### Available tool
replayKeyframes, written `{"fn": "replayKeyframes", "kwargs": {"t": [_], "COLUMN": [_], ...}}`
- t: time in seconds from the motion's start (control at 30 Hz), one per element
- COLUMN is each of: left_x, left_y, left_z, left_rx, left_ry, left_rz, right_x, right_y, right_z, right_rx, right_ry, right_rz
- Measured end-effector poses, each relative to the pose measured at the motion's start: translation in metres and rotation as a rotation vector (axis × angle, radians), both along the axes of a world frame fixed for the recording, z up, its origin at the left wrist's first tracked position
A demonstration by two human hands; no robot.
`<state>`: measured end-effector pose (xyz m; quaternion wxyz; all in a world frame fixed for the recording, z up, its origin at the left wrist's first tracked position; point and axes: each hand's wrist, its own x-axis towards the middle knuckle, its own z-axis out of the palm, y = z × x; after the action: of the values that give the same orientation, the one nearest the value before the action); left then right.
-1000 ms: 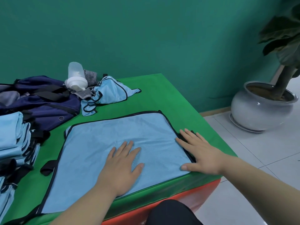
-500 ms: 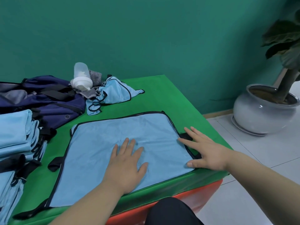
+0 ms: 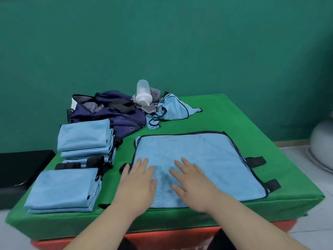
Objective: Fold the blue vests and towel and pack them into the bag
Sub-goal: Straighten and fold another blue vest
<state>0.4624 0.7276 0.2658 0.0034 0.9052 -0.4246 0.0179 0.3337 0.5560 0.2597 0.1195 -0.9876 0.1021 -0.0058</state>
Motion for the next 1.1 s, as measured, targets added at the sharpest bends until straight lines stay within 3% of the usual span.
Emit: {"fn": "replayKeyframes", "kwargs": {"t": [0.1,0.2,0.43,0.53,0.63,0.7,0.9,1.1], "left_x": [0.011,0.019,0.023,0.021,0.016,0.01,0.009,0.015], "left_y": [0.032,0.049,0.062,0.063,0.067,0.069,0.083,0.081], "left_z": [-0.005,-0.013,-0.031,-0.03,-0.026,-0.027,-0.03,-0.021], "left_rx": [0.068,0.109,0.032,-0.002,-0.036,-0.021,-0.05,-0.073], "left_ry": [0.02,0.169,0.104,0.081,0.043,0.003,-0.072,0.002], "left_rz": [-0.048,-0.029,-0.048,-0.037,-0.055,-0.132,-0.239,-0.203], "right_x": [0.017,0.021,0.023,0.019,0.007,-0.006,-0.077,-0.139], "right_y": [0.022,0.025,0.026,0.024,0.021,0.015,-0.028,-0.08], "right_z": [-0.016,-0.031,-0.035,-0.031,-0.022,-0.016,-0.007,-0.003], "right_rx": [-0.045,-0.132,-0.109,0.059,0.326,0.314,0.187,0.059], "right_ry": [0.044,0.041,-0.003,-0.113,-0.371,-0.459,-0.375,-0.23], "right_rz": [0.019,0.026,0.014,0.034,-0.02,-0.052,-0.119,-0.252]}}
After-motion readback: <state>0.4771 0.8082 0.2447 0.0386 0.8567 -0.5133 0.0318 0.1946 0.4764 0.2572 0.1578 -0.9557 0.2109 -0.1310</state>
